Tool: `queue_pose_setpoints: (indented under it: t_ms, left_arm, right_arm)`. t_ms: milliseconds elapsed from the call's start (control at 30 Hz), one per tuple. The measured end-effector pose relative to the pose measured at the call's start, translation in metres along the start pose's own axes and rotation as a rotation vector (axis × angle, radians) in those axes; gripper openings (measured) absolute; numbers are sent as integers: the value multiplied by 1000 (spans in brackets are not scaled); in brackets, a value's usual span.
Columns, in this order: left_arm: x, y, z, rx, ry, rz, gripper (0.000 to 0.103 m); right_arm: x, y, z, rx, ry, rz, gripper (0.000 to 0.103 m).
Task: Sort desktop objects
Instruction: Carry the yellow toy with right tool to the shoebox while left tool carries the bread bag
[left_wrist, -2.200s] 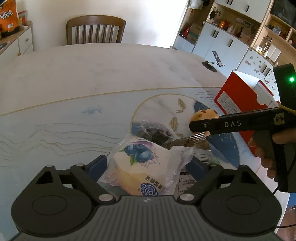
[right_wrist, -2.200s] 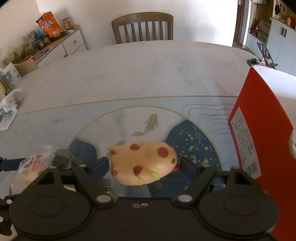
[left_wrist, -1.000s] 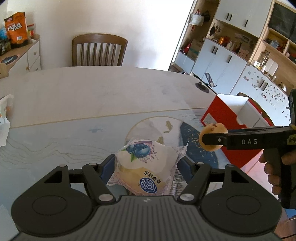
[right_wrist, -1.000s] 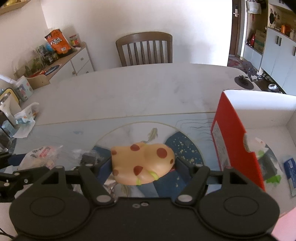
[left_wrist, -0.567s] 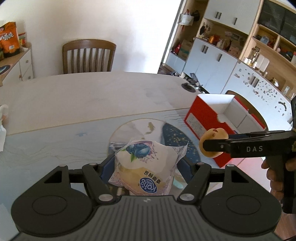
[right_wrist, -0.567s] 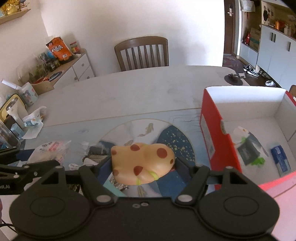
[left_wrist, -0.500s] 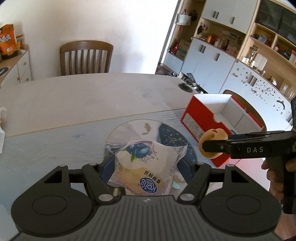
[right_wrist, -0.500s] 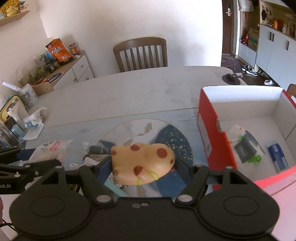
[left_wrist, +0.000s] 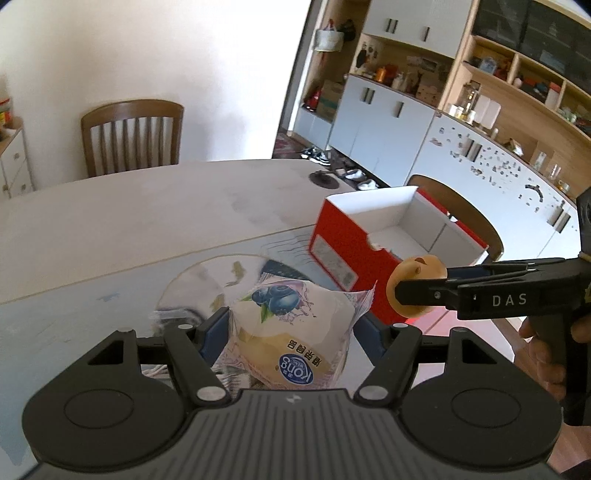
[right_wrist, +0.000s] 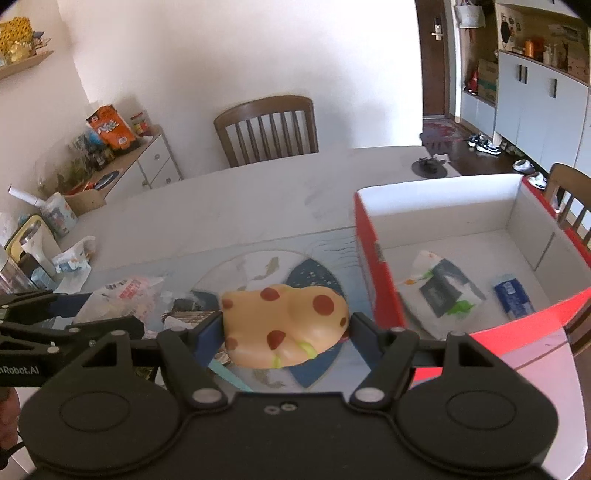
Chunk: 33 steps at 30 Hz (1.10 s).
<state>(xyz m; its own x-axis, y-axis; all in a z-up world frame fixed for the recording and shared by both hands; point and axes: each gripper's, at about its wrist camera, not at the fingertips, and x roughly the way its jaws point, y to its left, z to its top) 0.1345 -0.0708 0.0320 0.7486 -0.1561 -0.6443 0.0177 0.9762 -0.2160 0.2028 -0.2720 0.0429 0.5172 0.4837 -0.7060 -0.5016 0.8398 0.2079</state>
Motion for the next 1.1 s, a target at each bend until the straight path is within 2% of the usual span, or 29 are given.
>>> queue_pose_setpoints:
  t_ms: [600, 1100]
  left_arm:
    - [53, -74, 29, 84, 22, -59, 71]
    - [97, -133, 52, 148, 44, -77, 71]
  right_arm:
    - [-18, -71, 12, 9, 0, -30, 73]
    - [-21, -136, 26, 8, 1, -47, 73]
